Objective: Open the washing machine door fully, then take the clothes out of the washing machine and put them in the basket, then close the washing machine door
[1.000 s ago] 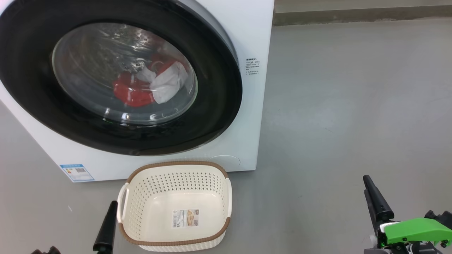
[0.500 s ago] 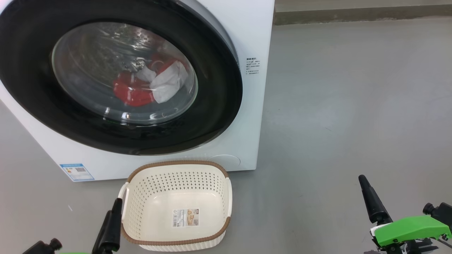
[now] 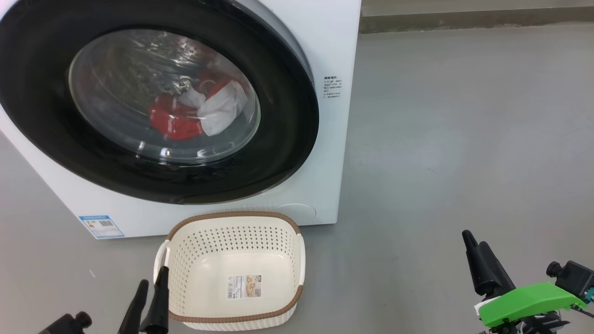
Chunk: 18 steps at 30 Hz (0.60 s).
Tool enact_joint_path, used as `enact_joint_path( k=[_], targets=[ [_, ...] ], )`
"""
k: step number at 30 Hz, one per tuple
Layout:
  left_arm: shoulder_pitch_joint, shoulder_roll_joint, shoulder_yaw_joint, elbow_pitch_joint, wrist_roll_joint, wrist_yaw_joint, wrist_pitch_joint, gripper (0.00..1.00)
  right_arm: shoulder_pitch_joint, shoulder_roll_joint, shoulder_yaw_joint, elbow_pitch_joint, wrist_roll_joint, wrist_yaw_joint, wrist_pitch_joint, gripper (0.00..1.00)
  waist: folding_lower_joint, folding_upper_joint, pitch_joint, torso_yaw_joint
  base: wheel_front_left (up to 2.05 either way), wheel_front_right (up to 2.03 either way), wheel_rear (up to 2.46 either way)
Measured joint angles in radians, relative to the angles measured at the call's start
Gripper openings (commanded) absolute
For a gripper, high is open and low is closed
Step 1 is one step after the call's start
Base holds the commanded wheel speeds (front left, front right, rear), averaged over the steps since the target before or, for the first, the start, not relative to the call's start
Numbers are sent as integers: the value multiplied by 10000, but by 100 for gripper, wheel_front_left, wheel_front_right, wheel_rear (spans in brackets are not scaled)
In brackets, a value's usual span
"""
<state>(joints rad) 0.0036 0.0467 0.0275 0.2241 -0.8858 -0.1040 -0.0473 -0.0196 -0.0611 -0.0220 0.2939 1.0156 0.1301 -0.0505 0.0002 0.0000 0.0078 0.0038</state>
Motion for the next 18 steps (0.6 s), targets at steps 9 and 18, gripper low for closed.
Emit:
enact_joint_path(
  k=[9, 18],
  targets=[
    [2, 90, -253, -100, 1108, 188, -261, 100, 175, -33, 61, -46, -1016, 0, -251, 100, -1, 0, 26, -13, 0, 0, 0],
    [2, 217, -351, -205, 2125, 378, -527, 100, 199, -58, 98, -79, -1994, 0, -500, 100, 0, 0, 50, -21, 0, 0, 0]
  ],
)
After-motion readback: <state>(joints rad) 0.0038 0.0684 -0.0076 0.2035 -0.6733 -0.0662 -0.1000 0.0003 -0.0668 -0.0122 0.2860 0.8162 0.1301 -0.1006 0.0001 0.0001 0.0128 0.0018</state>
